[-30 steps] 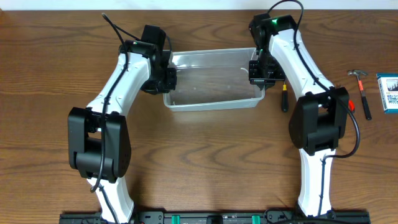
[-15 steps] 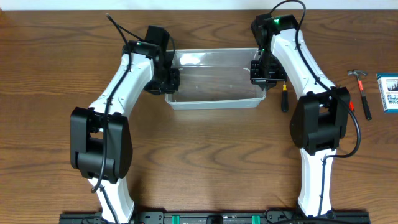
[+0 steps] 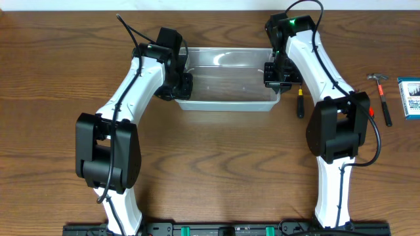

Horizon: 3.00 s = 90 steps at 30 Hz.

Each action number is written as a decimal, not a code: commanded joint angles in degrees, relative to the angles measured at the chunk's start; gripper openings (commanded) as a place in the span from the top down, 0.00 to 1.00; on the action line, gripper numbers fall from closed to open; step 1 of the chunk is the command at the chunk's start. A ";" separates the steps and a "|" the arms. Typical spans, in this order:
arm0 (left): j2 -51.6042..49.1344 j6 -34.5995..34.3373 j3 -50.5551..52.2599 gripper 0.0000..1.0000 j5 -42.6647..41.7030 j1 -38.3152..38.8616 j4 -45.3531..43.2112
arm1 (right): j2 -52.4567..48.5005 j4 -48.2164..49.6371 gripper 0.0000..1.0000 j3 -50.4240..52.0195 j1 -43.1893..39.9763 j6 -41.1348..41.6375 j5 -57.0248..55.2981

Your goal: Pack container

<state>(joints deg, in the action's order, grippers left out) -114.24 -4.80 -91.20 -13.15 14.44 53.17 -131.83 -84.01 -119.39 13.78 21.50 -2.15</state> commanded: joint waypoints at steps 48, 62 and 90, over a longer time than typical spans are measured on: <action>0.28 0.24 -1.73 0.71 8.07 -2.01 0.04 | 19.78 9.94 0.65 1.42 0.50 -5.38 -0.94; 9.11 0.24 -1.95 0.51 8.04 -3.56 -6.60 | 22.62 9.62 0.64 1.42 2.84 -6.60 0.61; 27.26 -0.22 -1.95 0.02 18.84 -13.31 4.59 | 8.61 23.52 0.99 1.44 23.21 -14.97 13.99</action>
<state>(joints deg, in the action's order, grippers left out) -88.66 -4.73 -91.81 4.27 2.98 57.04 -121.80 -60.60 -117.89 36.53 7.09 11.62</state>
